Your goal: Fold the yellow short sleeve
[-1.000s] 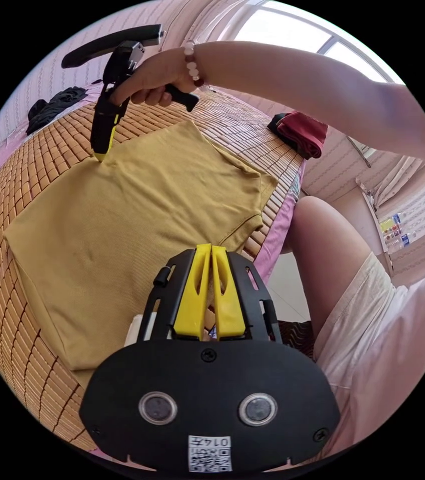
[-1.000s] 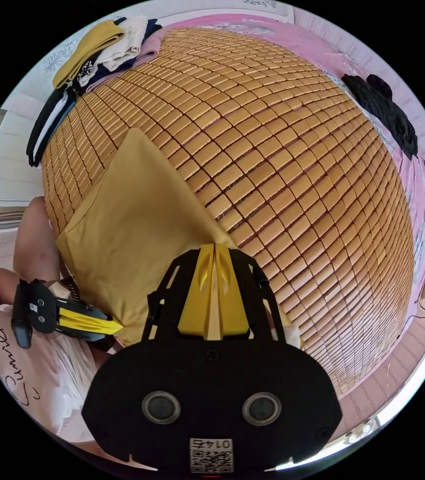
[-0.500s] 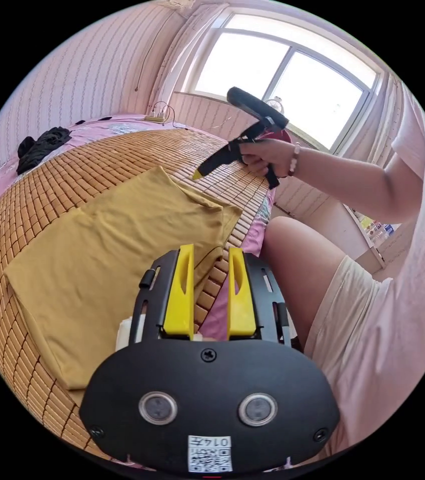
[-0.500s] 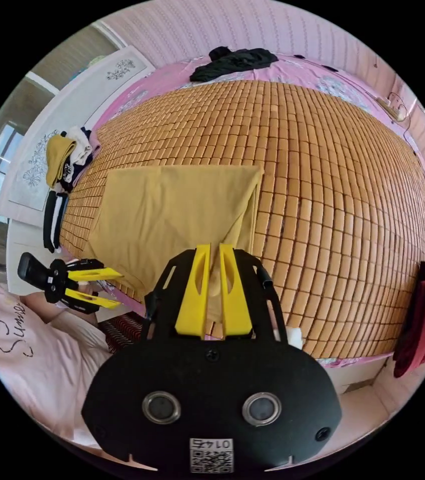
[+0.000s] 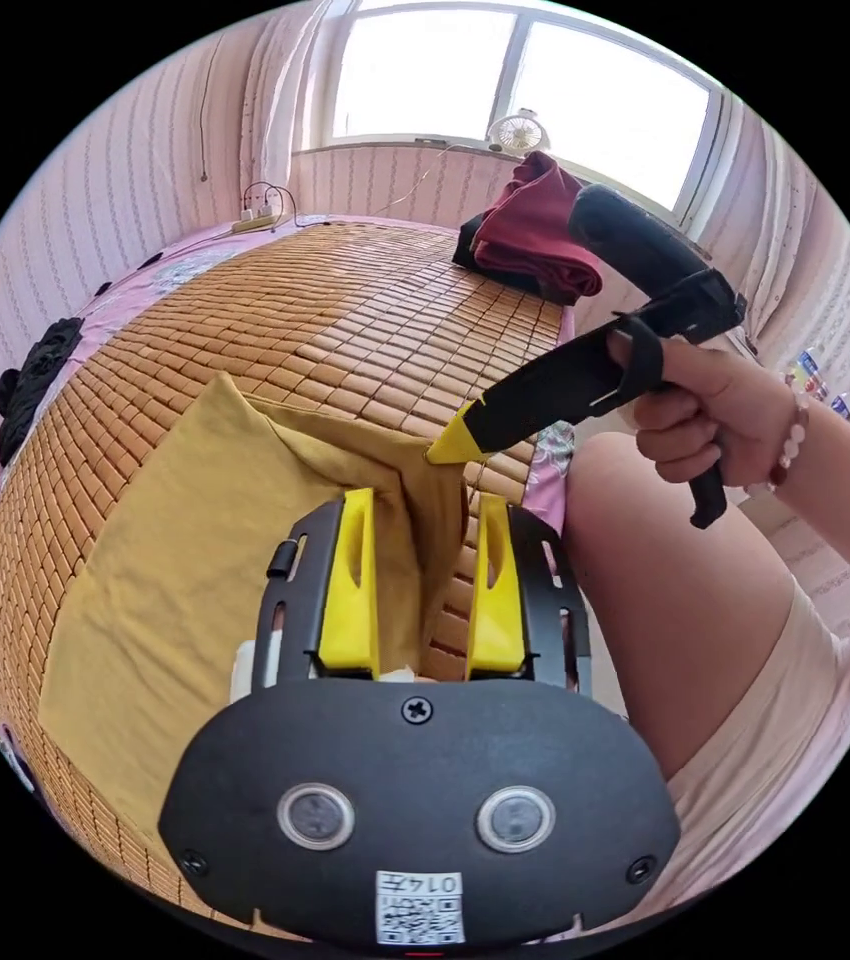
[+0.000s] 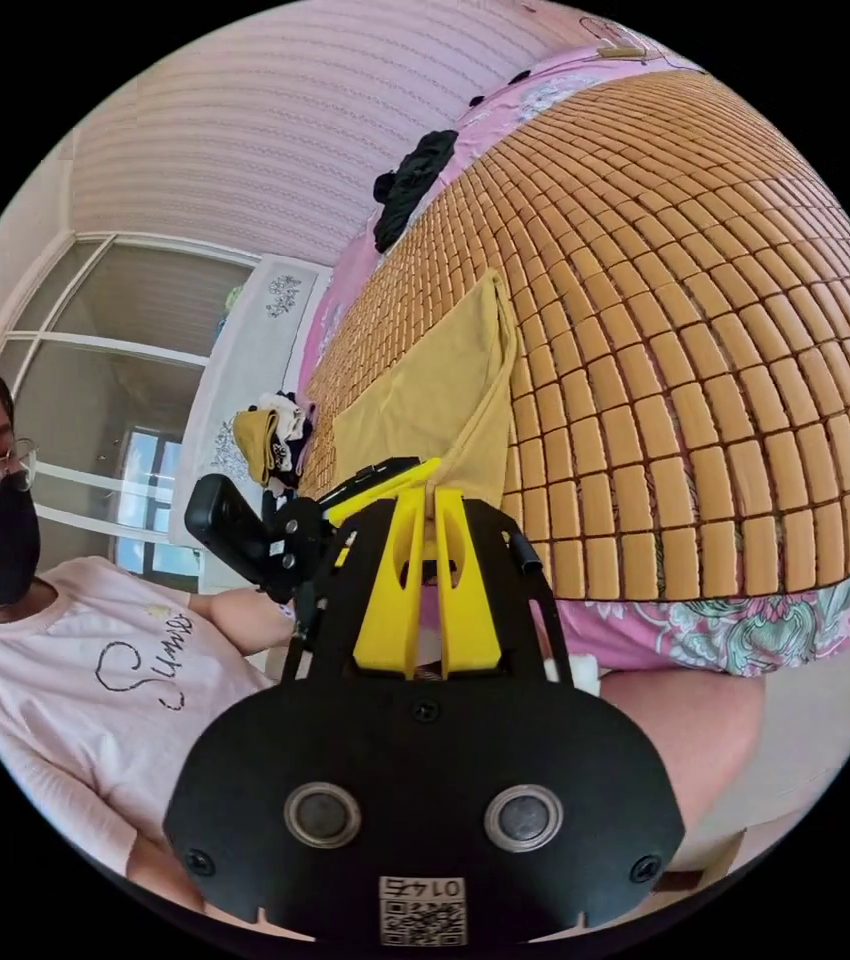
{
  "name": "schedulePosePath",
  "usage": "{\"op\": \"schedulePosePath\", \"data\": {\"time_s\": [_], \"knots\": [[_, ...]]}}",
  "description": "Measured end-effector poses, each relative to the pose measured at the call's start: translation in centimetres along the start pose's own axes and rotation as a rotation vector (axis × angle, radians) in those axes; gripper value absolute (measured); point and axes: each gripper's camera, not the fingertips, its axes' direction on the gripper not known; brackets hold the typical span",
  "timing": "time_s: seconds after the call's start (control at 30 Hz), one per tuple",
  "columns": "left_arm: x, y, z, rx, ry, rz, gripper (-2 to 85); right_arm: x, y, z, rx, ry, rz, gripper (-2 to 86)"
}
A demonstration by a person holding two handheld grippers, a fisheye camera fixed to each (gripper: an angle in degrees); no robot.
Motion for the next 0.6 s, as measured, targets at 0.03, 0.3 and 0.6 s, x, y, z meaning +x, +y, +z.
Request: {"op": "schedulePosePath", "data": {"time_s": [0.03, 0.3, 0.6], "knots": [[0.1, 0.1, -0.2, 0.009, -0.028, -0.025, 8.5, 0.2, 0.2, -0.2, 0.0, -0.044, 0.008, 1.0], [2.1, 2.3, -2.6, -0.059, 0.049, 0.031, 1.0, 3.1, 3.9, -4.5, 0.172, -0.068, 0.141, 3.5], [4.5, 6.9, -10.2, -0.05, 0.166, 0.064, 0.2, 7.6, 4.1, -4.5, 0.347, 0.049, 0.383, 6.9]]}}
